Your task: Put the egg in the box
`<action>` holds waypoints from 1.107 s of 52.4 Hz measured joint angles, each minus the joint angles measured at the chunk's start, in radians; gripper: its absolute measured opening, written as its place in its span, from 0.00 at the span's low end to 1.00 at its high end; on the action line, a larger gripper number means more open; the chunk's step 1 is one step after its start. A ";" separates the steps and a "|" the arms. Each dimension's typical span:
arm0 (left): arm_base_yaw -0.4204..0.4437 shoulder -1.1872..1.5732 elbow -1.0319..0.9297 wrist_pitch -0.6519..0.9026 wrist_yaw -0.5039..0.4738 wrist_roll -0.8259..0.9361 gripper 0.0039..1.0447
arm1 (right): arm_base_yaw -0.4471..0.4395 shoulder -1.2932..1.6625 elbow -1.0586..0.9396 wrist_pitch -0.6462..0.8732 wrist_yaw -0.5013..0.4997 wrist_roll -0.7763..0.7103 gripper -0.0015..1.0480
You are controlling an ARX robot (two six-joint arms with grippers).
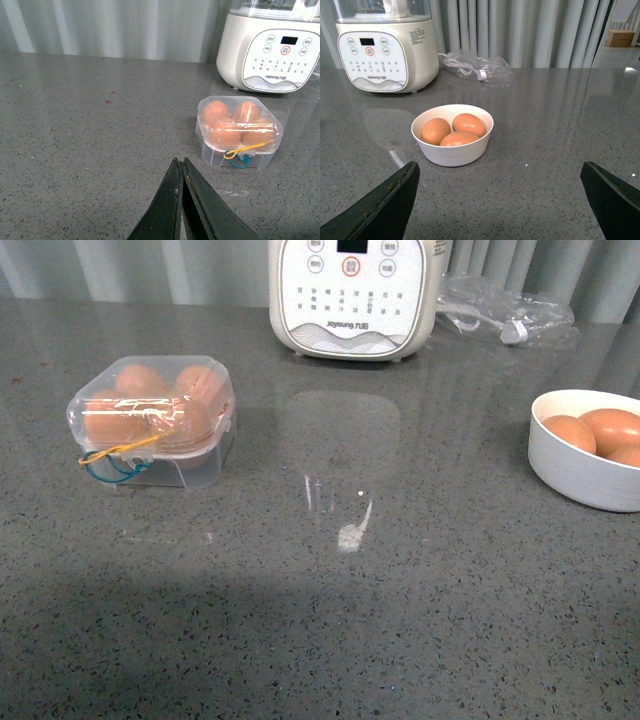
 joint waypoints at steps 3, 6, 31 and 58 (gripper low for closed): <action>0.000 -0.027 0.000 -0.027 0.000 0.000 0.03 | 0.000 0.000 0.000 0.000 0.000 0.000 0.93; 0.000 -0.057 0.000 -0.056 0.000 0.000 0.03 | 0.000 0.000 0.000 0.000 0.000 0.000 0.93; 0.000 -0.206 0.000 -0.205 0.000 0.000 0.03 | 0.000 0.000 0.000 0.000 0.000 0.000 0.93; -0.001 -0.386 0.000 -0.391 0.000 0.000 0.31 | 0.000 0.000 0.000 0.000 0.000 0.000 0.93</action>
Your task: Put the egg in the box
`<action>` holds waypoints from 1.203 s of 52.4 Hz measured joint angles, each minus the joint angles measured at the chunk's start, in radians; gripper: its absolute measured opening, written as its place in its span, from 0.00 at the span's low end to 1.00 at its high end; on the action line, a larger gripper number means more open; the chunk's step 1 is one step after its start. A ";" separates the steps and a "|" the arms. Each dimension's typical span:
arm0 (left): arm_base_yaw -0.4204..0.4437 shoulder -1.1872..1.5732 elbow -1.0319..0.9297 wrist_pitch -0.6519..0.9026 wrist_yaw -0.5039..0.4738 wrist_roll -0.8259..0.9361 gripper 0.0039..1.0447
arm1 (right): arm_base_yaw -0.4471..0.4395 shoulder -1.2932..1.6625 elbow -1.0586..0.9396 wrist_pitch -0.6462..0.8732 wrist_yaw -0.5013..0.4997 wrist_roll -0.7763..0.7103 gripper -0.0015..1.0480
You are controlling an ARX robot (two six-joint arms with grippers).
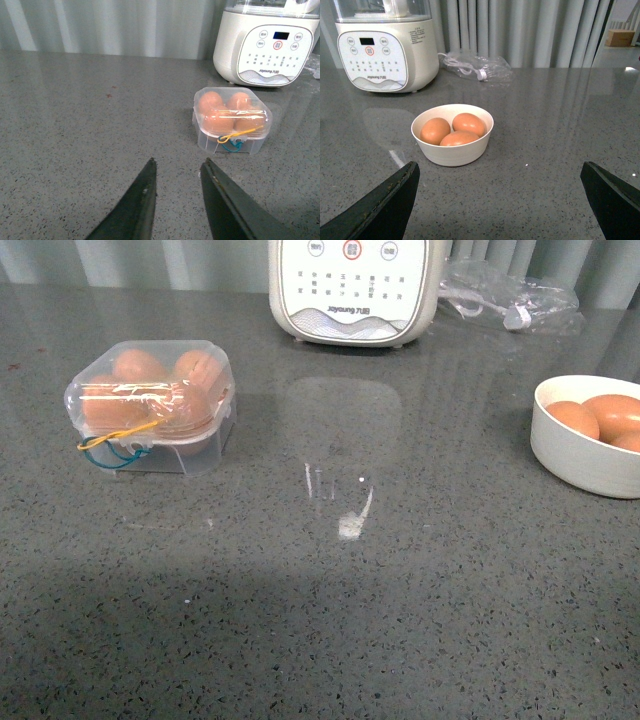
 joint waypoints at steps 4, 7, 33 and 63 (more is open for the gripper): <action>0.000 0.000 0.000 0.000 0.000 0.000 0.42 | 0.000 0.000 0.000 0.000 0.000 0.000 0.93; 0.000 0.000 0.000 0.000 0.000 0.000 0.51 | 0.000 0.000 0.000 0.000 0.000 0.000 0.93; 0.000 0.000 0.000 0.000 0.000 0.000 0.94 | 0.000 0.000 0.000 0.000 0.000 0.000 0.93; 0.000 0.000 0.000 0.000 0.000 0.000 0.94 | 0.000 0.000 0.000 0.000 0.000 0.000 0.93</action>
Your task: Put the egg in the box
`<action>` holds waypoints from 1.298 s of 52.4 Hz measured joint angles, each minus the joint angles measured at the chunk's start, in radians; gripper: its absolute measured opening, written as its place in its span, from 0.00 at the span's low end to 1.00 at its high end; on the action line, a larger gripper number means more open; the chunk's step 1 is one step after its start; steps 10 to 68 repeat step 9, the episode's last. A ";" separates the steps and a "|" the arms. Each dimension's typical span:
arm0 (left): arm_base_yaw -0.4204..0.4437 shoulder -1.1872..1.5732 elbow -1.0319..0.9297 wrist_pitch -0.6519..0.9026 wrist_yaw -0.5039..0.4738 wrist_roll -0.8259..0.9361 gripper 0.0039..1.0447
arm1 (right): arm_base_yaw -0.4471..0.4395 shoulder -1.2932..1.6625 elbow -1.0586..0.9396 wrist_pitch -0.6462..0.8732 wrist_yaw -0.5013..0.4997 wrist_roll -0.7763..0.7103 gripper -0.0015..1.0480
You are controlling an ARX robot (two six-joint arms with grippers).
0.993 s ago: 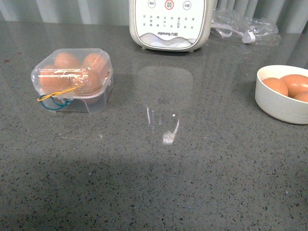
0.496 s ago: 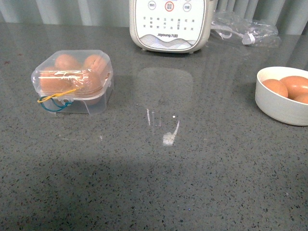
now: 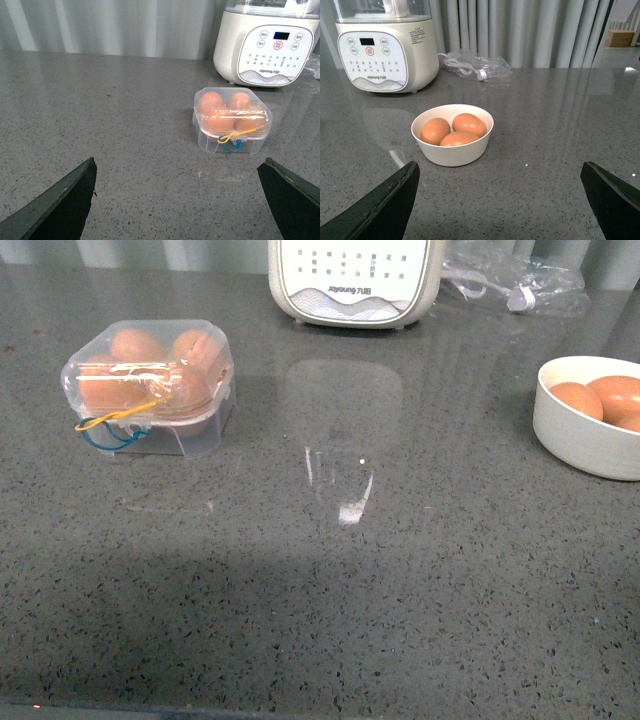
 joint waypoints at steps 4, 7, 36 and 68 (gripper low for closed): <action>0.000 0.000 0.000 0.000 0.000 0.000 0.94 | 0.000 0.000 0.000 0.000 0.000 0.000 0.93; 0.000 0.000 0.000 0.000 0.000 0.000 0.94 | 0.000 0.000 0.000 0.000 0.000 0.000 0.93; 0.000 0.000 0.000 0.000 0.000 0.000 0.94 | 0.000 0.000 0.000 0.000 0.000 0.000 0.93; 0.000 0.000 0.000 0.000 0.000 0.000 0.94 | 0.000 0.000 0.000 0.000 0.000 0.000 0.93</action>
